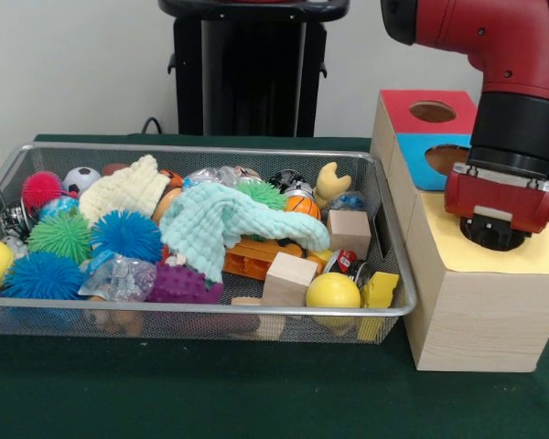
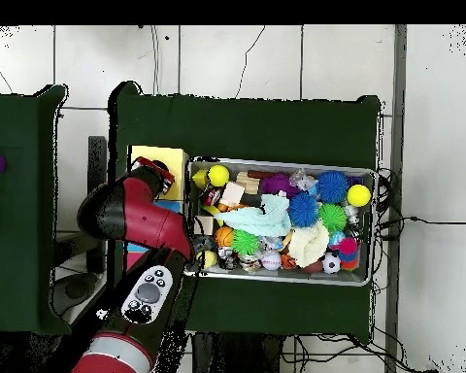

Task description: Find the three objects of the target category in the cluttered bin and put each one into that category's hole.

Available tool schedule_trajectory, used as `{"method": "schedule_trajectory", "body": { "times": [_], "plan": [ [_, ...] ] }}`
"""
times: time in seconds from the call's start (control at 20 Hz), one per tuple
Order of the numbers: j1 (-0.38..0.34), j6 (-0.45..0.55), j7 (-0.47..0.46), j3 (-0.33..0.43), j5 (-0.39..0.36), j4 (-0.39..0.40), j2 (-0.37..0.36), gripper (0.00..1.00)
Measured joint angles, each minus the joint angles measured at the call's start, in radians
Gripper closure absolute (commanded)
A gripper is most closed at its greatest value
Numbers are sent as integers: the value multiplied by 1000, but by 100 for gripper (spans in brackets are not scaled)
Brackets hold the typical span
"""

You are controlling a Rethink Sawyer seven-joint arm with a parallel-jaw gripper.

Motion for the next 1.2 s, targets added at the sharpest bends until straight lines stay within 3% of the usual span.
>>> {"method": "schedule_trajectory", "body": {
  "times": [1.2],
  "plan": [
    [17,109,0,2,-5,97,-167,100]
  ]
}}
